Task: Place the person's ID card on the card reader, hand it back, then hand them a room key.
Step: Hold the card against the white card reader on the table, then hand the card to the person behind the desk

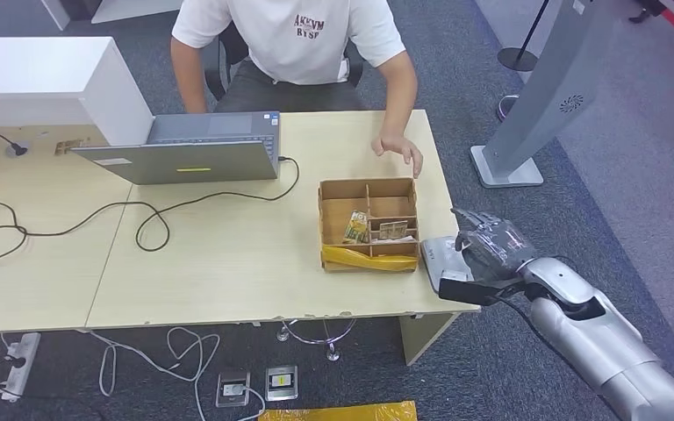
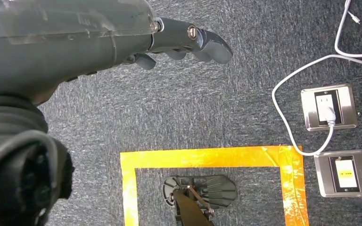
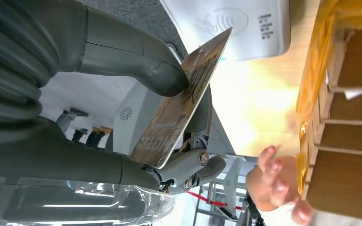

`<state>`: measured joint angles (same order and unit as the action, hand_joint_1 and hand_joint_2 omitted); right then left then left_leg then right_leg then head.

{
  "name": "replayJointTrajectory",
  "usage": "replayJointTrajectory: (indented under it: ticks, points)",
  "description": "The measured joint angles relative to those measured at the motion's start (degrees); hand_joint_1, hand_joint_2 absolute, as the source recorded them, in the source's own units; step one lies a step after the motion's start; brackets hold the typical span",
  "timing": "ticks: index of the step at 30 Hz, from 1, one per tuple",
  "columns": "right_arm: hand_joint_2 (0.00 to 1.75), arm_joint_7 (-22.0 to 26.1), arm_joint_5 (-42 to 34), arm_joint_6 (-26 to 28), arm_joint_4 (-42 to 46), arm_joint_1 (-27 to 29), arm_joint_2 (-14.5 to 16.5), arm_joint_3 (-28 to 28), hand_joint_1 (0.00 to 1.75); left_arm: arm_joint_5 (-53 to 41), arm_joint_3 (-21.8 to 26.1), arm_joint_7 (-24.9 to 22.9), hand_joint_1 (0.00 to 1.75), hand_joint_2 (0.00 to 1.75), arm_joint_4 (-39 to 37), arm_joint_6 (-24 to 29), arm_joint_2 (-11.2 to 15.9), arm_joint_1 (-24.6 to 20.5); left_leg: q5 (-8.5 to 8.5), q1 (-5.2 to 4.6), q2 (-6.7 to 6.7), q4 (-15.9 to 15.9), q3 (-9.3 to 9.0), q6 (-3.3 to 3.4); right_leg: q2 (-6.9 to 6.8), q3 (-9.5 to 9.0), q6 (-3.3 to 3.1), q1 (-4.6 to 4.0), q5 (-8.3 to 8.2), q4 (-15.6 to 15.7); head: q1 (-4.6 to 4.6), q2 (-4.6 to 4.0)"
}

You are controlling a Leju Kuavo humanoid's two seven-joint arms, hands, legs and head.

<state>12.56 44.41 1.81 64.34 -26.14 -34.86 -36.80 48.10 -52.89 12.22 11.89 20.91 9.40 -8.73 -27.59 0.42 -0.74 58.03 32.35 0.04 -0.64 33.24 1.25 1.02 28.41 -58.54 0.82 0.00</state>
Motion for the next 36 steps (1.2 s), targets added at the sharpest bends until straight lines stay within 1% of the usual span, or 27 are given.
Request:
replayJointTrajectory:
  ticks: [10,21,28,36]
  points:
    - [1.75,1.1,0.4,3.4,-8.0,0.1,2.7,-1.3,1.75,-0.6,0.0,0.0,0.0,0.0,0.0,-0.1,0.0,-0.1,-0.01,0.01,0.02,0.0,-0.04,-0.01,0.03,-0.02,0.0,-0.01,0.0,0.0,0.0,0.0]
    - [1.75,2.1,0.6,6.0,-13.1,-0.9,5.1,-1.3,1.75,-0.8,0.0,-0.2,0.0,0.0,0.0,-0.4,0.1,-0.1,-0.02,0.03,0.27,0.0,-0.36,-0.03,0.26,-0.26,0.01,-0.03,-0.03,0.0,0.01,0.0]
    - [1.75,2.6,0.7,6.2,-15.4,-2.6,6.0,-1.4,1.75,-0.7,0.0,-0.2,0.0,0.0,0.0,-0.3,0.3,-0.1,-0.01,0.03,0.41,0.0,-0.47,-0.03,0.38,-0.32,0.04,-0.03,-0.09,0.0,0.01,0.0]
    - [1.75,3.6,2.1,5.4,-17.2,-5.6,6.0,-1.4,1.75,-0.6,0.0,-0.1,0.0,0.0,0.0,-0.3,0.6,-0.1,0.0,0.02,0.42,0.0,-0.35,-0.02,0.36,-0.24,0.03,-0.02,-0.11,0.0,0.01,0.0]
